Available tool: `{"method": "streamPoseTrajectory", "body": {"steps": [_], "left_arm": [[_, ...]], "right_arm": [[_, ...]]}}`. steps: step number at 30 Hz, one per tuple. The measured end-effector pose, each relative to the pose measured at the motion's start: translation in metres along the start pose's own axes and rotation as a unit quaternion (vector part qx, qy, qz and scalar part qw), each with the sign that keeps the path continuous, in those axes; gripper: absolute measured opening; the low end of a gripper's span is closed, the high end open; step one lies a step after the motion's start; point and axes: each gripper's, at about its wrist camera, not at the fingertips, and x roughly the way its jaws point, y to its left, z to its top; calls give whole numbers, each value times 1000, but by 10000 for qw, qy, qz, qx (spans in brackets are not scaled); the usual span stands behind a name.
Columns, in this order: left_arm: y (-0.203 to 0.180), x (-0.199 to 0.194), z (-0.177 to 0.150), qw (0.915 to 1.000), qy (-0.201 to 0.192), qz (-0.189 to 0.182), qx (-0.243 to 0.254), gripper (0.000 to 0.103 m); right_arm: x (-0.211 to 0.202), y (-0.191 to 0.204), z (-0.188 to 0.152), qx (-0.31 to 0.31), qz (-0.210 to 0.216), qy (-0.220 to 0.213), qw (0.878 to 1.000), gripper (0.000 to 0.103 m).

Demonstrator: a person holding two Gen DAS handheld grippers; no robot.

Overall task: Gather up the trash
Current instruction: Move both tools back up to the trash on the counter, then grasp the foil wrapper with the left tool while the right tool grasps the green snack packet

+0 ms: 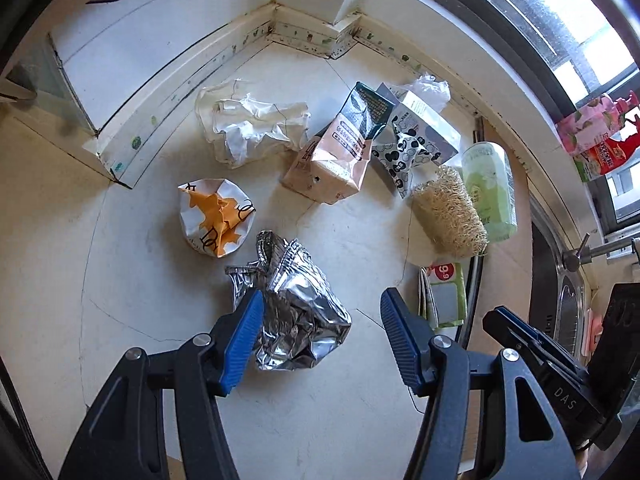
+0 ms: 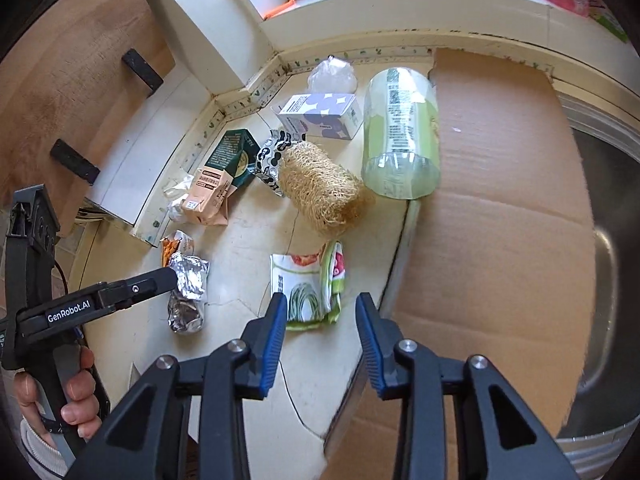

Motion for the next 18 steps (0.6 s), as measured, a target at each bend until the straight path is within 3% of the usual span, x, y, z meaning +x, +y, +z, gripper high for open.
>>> {"method": "streamPoseTrajectory", "body": {"steps": [4, 15, 18], "left_arm": [[3, 11, 4, 9999, 90, 59, -37, 59], [6, 23, 8, 9995, 134, 268, -88, 60], [6, 22, 8, 9994, 141, 326, -43, 60]], "right_arm": [[19, 1, 9, -58, 81, 151, 9998, 35], [45, 3, 8, -189, 187, 450, 9986, 9], [47, 3, 7, -237, 190, 458, 9985, 7]]}}
